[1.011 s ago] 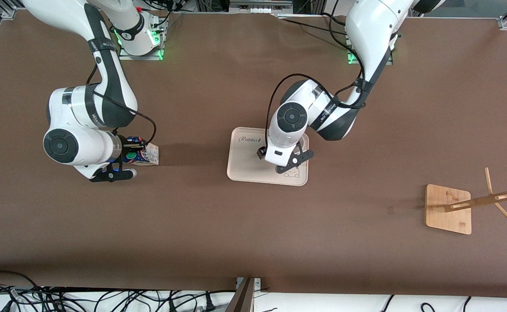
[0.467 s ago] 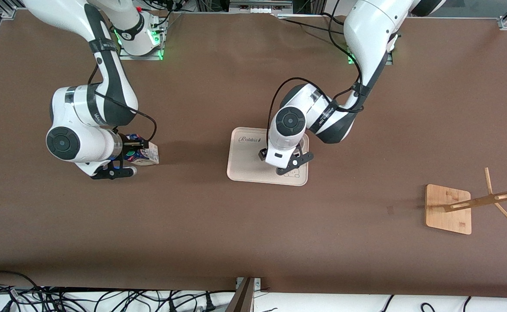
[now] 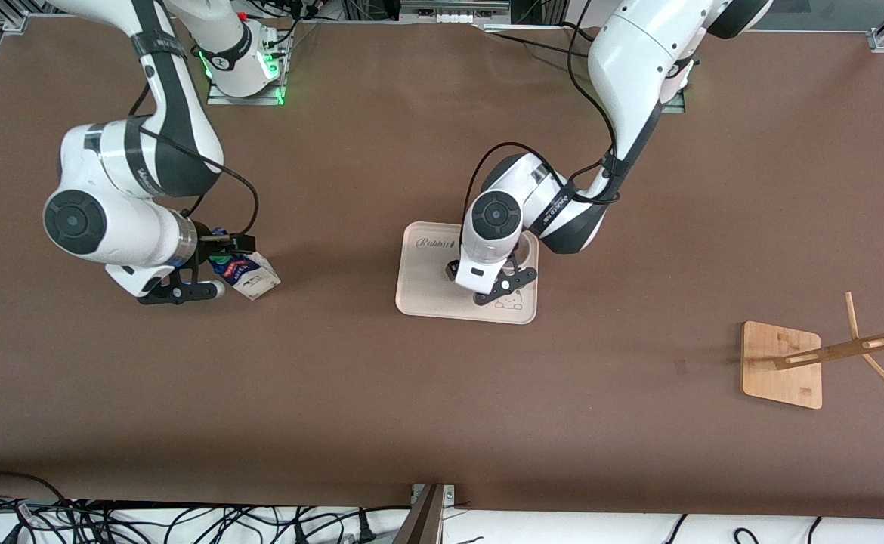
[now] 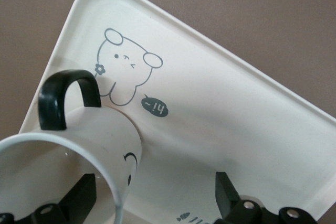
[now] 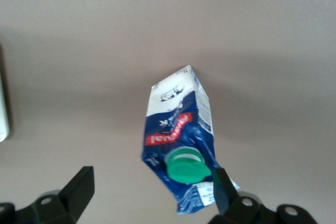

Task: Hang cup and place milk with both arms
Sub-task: 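Release the milk carton on the table and raise the right gripper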

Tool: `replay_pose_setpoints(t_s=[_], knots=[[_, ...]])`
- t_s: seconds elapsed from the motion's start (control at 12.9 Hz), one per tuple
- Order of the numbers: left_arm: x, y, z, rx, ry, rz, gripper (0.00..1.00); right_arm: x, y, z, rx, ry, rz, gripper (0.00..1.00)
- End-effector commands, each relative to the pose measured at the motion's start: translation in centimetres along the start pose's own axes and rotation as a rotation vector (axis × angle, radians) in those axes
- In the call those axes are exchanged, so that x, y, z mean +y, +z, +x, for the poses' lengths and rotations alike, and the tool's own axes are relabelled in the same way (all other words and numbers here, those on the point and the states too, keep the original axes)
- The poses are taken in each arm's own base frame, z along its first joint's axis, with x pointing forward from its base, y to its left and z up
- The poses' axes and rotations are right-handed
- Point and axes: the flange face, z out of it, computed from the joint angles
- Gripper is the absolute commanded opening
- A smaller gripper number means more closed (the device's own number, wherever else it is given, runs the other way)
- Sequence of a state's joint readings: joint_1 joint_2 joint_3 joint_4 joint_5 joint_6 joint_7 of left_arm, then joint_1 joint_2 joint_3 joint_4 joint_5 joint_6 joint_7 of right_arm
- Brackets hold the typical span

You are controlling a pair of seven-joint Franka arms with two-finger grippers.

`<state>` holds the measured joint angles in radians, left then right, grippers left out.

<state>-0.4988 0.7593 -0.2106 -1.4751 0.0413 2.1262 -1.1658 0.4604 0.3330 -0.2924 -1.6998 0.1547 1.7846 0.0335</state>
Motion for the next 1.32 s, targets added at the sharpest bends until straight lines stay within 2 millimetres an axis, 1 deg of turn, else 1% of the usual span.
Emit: replay_pose_setpoints(t_s=[0.0,0.08,0.16,0.23,0.31,0.39,0.47,0.62,0.7,0.78,0.86,0.93,1.01,1.09,1.17,1.24], knots=[[0.2,0.6,-0.8,0.013,0.016,0.003,1.0,-0.2,-3.2,-1.1,0.005,-0.008,0.013,1.0],[0.3,0.9,-1.0,0.009,0.019,0.004,0.63,-0.3,-4.6,-1.3,0.005,-0.016,0.005,1.0],[0.3,1.0,-1.0,0.009,0.016,0.003,0.28,0.0,-6.0,-1.5,0.006,-0.016,0.004,1.0],[0.3,0.9,-1.1,0.009,0.005,0.003,0.0,0.9,-7.8,-1.8,0.02,-0.01,0.007,1.0],[0.6,0.4,-1.3,0.009,-0.007,-0.006,0.0,1.3,-9.7,-2.7,0.052,-0.01,0.018,1.0],[0.4,0.2,-1.0,0.007,-0.017,-0.009,0.0,2.1,-11.5,-3.6,0.08,-0.005,0.028,1.0],[0.2,-0.3,-0.2,0.007,-0.025,-0.015,0.0,3.0,-13.4,-4.9,0.105,0.003,0.042,1.0],[-0.4,-0.4,1.0,0.008,-0.033,-0.015,0.0,3.5,-15.6,-7.0,0.109,0.0,0.056,1.0],[-0.4,-0.6,1.1,0.011,-0.034,-0.018,0.0,3.8,-16.2,-7.7,0.111,-0.001,0.045,1.0],[-0.4,-1.0,1.4,0.017,-0.036,-0.021,0.0,4.3,-16.5,-8.8,0.112,-0.002,0.034,1.0],[-0.5,-1.3,1.5,0.023,-0.037,-0.021,0.0,5.2,-17.2,-10.3,0.128,-0.004,0.016,1.0],[-0.6,-1.7,1.6,0.041,-0.026,-0.017,0.0,5.9,-17.2,-11.5,0.137,-0.01,0.006,1.0],[-0.5,-2.9,1.4,0.075,-0.003,-0.014,0.0,6.0,-17.3,-12.2,0.142,-0.015,0.008,1.0],[-0.7,-4.6,1.1,0.089,0.004,-0.002,0.0,6.0,-17.3,-12.2,0.145,-0.023,0.0,1.0],[-0.7,-6.2,0.4,0.111,0.023,0.012,0.0,6.1,-17.3,-12.1,0.145,-0.026,-0.02,1.0],[-0.4,-8.9,-0.1,0.185,0.059,0.005,0.0,6.8,-17.4,-12.0,0.152,-0.034,-0.029,1.0]])
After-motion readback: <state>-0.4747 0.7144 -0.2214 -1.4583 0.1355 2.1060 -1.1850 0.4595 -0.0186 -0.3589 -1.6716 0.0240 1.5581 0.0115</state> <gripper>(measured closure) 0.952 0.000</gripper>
